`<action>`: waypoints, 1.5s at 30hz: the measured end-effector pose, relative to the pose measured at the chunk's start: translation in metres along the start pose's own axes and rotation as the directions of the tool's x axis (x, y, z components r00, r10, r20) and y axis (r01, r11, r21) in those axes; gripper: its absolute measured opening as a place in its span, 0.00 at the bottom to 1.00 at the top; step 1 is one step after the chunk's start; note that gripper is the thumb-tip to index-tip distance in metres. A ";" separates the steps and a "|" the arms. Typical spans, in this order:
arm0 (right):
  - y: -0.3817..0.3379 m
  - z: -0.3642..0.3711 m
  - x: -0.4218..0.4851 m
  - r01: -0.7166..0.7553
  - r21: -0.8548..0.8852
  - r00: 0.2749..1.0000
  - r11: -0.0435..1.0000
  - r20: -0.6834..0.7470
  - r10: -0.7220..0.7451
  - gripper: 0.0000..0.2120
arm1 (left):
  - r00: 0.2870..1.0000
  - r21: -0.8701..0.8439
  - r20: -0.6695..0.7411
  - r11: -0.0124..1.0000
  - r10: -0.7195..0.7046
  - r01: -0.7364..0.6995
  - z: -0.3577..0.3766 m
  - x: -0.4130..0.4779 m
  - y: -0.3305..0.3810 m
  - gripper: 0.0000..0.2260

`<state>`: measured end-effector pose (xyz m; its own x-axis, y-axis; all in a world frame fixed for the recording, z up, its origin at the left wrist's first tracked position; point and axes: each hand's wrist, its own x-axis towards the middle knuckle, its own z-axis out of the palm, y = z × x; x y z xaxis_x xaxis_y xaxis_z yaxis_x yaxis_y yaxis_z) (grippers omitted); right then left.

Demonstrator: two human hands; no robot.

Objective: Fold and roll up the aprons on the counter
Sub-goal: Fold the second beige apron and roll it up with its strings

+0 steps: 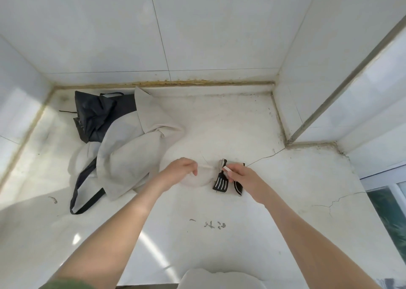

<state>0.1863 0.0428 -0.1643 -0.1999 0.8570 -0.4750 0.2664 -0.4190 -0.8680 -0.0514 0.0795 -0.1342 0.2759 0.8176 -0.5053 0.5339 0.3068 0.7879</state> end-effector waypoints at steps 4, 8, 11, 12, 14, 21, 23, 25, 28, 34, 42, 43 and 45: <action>-0.007 0.009 -0.006 -0.043 -0.038 0.996 0.998 0.077 0.046 0.13 | 0.978 -0.374 0.037 0.910 0.206 -0.178 -0.001 -0.025 0.047 0.13; -0.011 0.024 -0.009 -0.018 -0.143 0.990 0.989 0.136 0.038 0.16 | 0.910 -0.324 0.298 0.927 0.287 -0.187 0.027 -0.036 0.076 0.14; -0.010 0.027 -0.008 -0.013 -0.221 0.998 0.975 0.051 0.025 0.08 | 0.895 -0.324 0.348 0.932 0.280 -0.166 0.040 -0.032 0.080 0.12; -0.010 0.027 -0.011 -0.016 -0.226 0.998 0.974 0.057 0.030 0.09 | 0.910 -0.311 0.320 0.937 0.262 -0.160 0.043 -0.029 0.080 0.12; -0.011 0.026 -0.014 -0.025 -0.178 0.995 0.984 0.087 0.041 0.11 | 0.959 -0.267 0.186 0.951 0.213 -0.159 0.045 -0.020 0.079 0.13; 0.002 0.027 -0.017 -0.072 0.121 0.996 0.990 -0.045 0.078 0.17 | 1.000 -0.384 0.014 0.923 0.026 -0.019 0.063 0.007 0.036 0.13; 0.001 0.023 -0.021 -0.039 0.194 0.993 0.980 -0.100 0.059 0.14 | 0.997 -0.411 0.062 0.911 0.045 -0.016 0.069 0.012 0.030 0.12; 0.000 0.012 -0.027 -0.001 0.205 0.994 0.979 -0.107 0.024 0.11 | 0.989 -0.403 0.138 0.915 0.051 0.009 0.077 0.019 0.027 0.12; -0.007 -0.002 -0.038 0.045 0.152 0.998 0.987 -0.048 -0.038 0.05 | 0.974 -0.286 0.225 0.956 0.004 0.062 0.082 0.024 0.030 0.08; -0.035 -0.012 -0.042 0.093 0.124 0.995 0.988 0.021 -0.097 0.07 | 0.914 -0.033 0.405 0.998 -0.033 0.050 0.083 0.028 0.031 0.14; -0.057 0.004 -0.022 0.057 0.066 0.991 0.996 -0.126 -0.049 0.15 | 0.907 0.233 0.421 0.967 -0.010 -0.098 0.090 0.027 0.025 0.13; -0.056 0.004 -0.020 0.056 0.059 0.988 0.997 -0.149 -0.047 0.15 | 0.913 0.218 0.407 0.972 -0.007 -0.090 0.091 0.026 0.025 0.16; -0.051 0.003 -0.016 0.029 0.044 0.966 0.999 -0.256 -0.016 0.12 | 0.927 0.192 0.374 0.979 -0.003 -0.074 0.091 0.024 0.025 0.20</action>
<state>0.1728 0.0493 -0.1125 0.0442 0.9120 -0.4078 0.2189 -0.4071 -0.8868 0.0415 0.0624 -0.1589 0.5535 0.5750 -0.6026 0.6553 0.1459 0.7411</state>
